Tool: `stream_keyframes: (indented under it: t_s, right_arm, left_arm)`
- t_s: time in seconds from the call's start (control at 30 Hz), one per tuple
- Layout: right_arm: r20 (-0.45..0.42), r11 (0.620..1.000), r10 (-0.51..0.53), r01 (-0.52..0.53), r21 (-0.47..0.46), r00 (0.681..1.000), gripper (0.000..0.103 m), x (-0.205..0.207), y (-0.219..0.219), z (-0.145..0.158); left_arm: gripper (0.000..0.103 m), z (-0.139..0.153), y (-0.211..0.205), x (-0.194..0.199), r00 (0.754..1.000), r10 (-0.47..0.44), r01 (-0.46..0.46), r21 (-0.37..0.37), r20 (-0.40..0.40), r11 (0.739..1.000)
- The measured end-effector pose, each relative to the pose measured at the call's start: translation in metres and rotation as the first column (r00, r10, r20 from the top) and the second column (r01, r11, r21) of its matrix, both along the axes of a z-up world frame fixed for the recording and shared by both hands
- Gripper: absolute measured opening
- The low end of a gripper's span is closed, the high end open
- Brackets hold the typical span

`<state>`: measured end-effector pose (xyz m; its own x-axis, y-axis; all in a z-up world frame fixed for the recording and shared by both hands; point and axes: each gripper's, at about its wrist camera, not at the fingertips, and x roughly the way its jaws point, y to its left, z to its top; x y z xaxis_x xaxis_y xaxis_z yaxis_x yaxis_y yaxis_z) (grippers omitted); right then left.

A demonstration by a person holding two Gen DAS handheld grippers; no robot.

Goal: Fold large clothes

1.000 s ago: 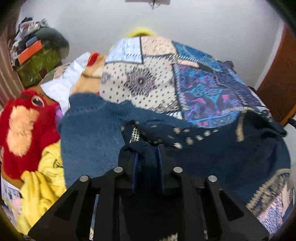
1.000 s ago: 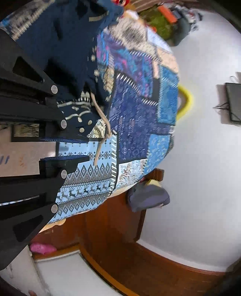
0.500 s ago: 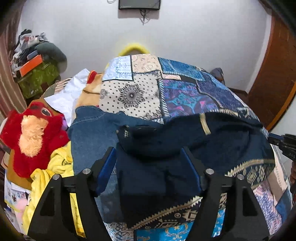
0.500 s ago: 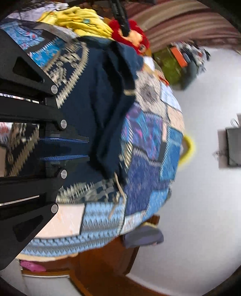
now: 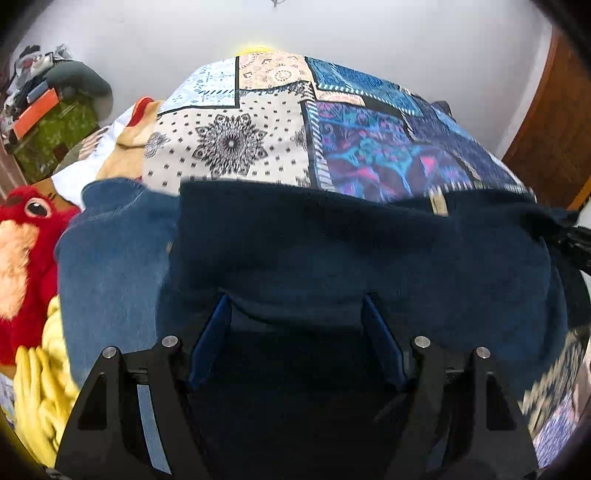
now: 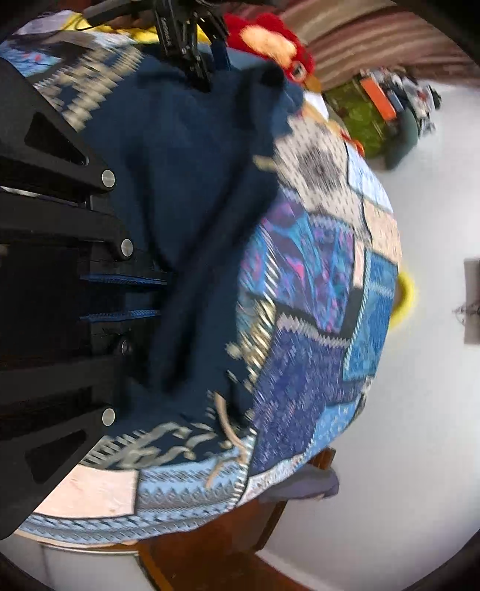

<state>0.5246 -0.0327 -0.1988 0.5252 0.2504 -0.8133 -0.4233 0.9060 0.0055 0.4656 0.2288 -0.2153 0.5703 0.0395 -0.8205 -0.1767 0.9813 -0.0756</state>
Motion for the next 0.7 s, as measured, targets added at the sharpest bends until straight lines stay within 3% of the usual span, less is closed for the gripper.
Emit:
stream_keyframes:
  t_s: [0.17, 0.3, 0.5, 0.7]
  right_arm:
    - [0.085, 0.988, -0.134, 0.140, -0.069, 0.987, 0.008, 0.032, -0.011, 0.009]
    - [0.053, 0.991, -0.133, 0.131, 0.032, 0.990, 0.008, 0.026, -0.018, 0.027]
    - [0.059, 0.991, 0.039, -0.046, 0.123, 0.998, 0.008, -0.038, 0.012, 0.055]
    - [-0.020, 0.956, 0.254, -0.248, 0.155, 0.967, 0.008, -0.106, 0.056, 0.047]
  left_arm:
    - [0.073, 0.017, 0.017, 0.015, 0.996, 0.083, -0.086, 0.079, 0.037, 0.993]
    - [0.073, 0.036, 0.025, 0.000, 0.994, 0.082, -0.088, 0.078, 0.077, 0.993]
    - [0.073, 0.060, 0.012, -0.045, 0.994, 0.007, -0.010, 0.027, 0.113, 1.000]
    - [0.073, 0.046, -0.016, -0.080, 0.993, -0.094, 0.098, -0.060, 0.068, 0.993]
